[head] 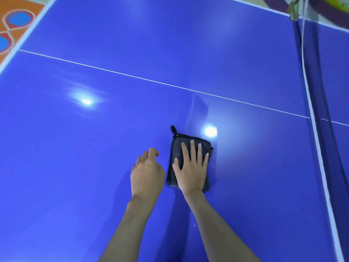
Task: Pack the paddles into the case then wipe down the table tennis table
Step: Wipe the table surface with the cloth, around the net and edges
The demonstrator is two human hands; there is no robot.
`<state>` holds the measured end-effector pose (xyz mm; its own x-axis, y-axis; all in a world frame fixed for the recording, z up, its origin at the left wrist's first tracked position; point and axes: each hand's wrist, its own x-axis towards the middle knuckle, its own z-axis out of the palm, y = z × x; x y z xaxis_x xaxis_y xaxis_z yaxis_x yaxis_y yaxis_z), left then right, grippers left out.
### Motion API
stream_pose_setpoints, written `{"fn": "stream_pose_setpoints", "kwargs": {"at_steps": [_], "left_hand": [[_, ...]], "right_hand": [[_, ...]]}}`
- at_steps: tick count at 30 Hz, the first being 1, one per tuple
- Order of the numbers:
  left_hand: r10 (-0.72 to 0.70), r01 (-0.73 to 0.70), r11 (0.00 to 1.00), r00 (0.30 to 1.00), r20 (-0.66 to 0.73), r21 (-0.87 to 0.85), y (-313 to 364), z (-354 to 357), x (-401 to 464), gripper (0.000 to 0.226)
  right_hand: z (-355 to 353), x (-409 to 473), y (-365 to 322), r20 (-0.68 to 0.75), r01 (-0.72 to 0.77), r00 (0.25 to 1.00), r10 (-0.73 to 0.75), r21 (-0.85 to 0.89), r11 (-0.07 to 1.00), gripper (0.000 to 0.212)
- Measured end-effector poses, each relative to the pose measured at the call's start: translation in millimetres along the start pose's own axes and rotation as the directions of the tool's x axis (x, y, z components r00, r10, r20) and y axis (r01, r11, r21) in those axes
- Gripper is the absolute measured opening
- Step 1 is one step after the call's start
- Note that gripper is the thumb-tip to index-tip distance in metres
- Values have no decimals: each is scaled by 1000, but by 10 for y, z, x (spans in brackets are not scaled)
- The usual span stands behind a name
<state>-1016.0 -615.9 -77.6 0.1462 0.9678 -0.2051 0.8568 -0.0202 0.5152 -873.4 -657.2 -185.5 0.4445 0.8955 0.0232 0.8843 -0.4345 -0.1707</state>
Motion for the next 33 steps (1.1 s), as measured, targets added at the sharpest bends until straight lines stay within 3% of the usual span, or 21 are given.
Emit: {"fn": "stream_pose_setpoints", "kwargs": {"at_steps": [6, 11, 18, 24, 33], "left_hand": [[-8, 10, 989, 1000, 12, -145, 91, 68, 346, 29], [-250, 234, 911, 968, -4, -341, 182, 145, 627, 24], [-236, 234, 939, 971, 23, -252, 357, 282, 559, 40], [-143, 144, 971, 990, 15, -190, 210, 263, 318, 40], [73, -50, 983, 989, 125, -177, -8, 138, -57, 35]], "right_hand": [[116, 872, 40, -55, 20, 998, -25, -85, 996, 65], [210, 1671, 65, -159, -9, 987, 0, -54, 998, 64], [214, 2398, 134, -175, 37, 984, -28, 48, 998, 56], [154, 2159, 165, -163, 26, 987, -12, 87, 996, 55], [87, 606, 326, -136, -30, 990, 32, 15, 999, 53]]}}
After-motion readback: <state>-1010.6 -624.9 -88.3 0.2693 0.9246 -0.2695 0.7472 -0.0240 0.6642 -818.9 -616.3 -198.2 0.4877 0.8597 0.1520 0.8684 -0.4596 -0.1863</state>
